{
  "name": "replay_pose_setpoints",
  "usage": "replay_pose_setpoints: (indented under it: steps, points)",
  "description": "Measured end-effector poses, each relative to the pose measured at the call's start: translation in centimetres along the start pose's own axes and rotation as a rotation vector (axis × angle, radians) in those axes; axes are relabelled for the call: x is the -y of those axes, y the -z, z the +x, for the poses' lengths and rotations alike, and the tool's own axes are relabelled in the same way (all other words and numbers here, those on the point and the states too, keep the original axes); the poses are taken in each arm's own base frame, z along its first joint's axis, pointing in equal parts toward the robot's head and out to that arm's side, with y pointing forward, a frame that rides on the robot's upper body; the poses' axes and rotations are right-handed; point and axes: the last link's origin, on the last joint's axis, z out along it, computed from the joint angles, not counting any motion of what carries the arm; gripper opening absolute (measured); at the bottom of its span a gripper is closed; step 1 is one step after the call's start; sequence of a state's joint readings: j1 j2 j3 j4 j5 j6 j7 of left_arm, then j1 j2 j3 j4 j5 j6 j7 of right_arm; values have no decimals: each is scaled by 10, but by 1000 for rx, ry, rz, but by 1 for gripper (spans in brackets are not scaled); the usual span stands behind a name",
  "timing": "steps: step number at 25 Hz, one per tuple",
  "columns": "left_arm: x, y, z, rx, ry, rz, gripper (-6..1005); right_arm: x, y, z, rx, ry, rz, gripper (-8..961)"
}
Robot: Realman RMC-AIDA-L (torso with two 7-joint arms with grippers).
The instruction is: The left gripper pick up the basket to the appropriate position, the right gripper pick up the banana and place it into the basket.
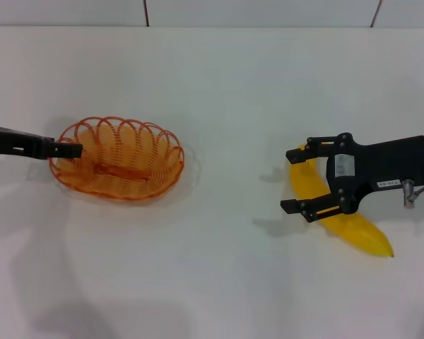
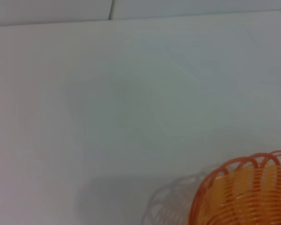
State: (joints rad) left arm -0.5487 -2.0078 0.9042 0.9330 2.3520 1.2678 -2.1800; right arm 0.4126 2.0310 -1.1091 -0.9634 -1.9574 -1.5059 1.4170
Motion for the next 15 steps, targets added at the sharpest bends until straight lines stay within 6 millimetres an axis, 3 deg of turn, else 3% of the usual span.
replay_pose_setpoints:
  steps: [15]
  points:
    - [-4, -11, -3, 19, -19, -9, 667, 0, -2, 0, 1, -7, -6, 890]
